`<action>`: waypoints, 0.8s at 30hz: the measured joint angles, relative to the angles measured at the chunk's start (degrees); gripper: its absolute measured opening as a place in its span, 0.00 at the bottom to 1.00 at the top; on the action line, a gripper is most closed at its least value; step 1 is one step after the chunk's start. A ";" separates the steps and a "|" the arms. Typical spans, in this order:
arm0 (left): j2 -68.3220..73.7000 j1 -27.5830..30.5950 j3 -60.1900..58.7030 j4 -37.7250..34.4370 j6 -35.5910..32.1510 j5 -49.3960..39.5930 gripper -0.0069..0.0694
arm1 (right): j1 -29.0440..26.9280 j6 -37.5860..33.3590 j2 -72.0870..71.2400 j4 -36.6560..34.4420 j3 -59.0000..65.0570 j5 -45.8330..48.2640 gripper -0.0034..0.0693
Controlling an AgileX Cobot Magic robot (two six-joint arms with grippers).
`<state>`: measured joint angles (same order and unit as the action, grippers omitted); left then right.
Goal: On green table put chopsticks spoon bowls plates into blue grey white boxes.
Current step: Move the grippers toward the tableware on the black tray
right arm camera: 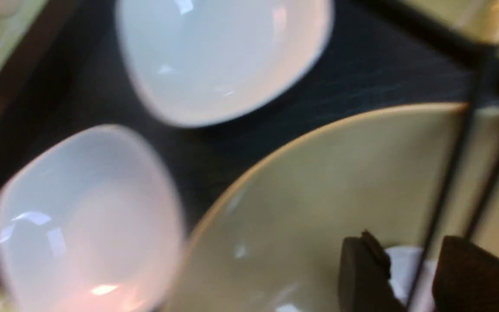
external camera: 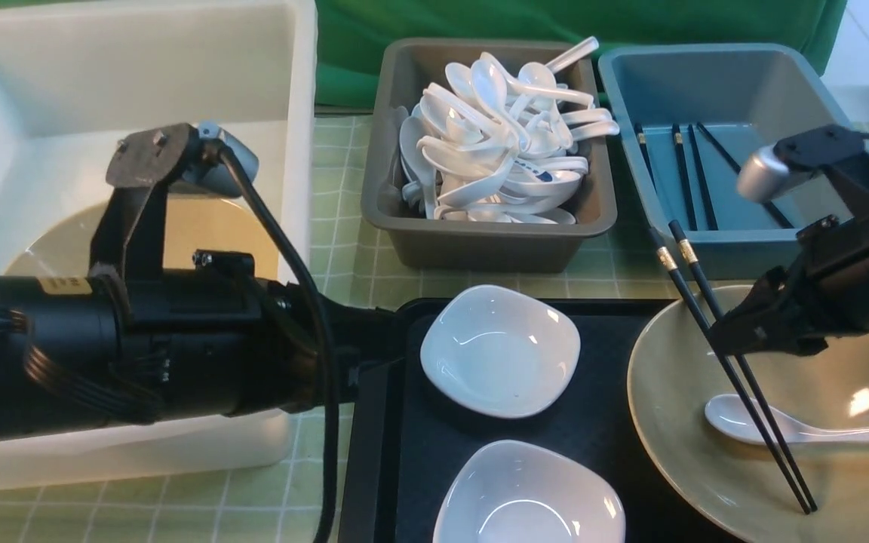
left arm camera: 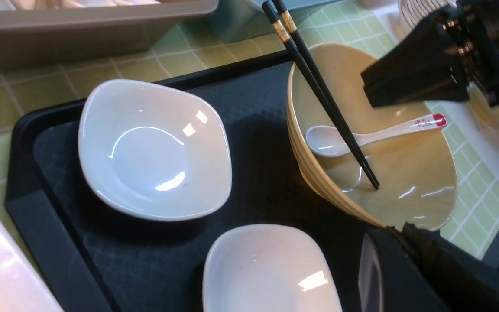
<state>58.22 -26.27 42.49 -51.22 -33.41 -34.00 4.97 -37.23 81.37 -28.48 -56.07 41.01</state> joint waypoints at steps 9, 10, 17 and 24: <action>0.00 0.00 0.00 0.00 -0.23 0.72 0.09 | -0.06 0.93 4.64 2.19 -0.02 -2.05 0.58; 0.00 0.00 0.00 0.00 -0.23 0.72 0.09 | -0.06 1.05 6.19 2.32 -0.02 -2.89 0.63; 0.00 0.00 0.00 0.00 -0.29 0.67 0.09 | -0.06 1.11 12.10 2.37 -0.06 -5.60 0.70; 0.00 0.00 0.00 -0.01 -0.41 0.26 0.09 | -0.06 1.11 12.90 2.32 -0.81 -3.39 0.45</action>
<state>58.22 -26.27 42.49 -51.24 -33.81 -33.75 4.91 -36.12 94.28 -26.16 -56.89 37.62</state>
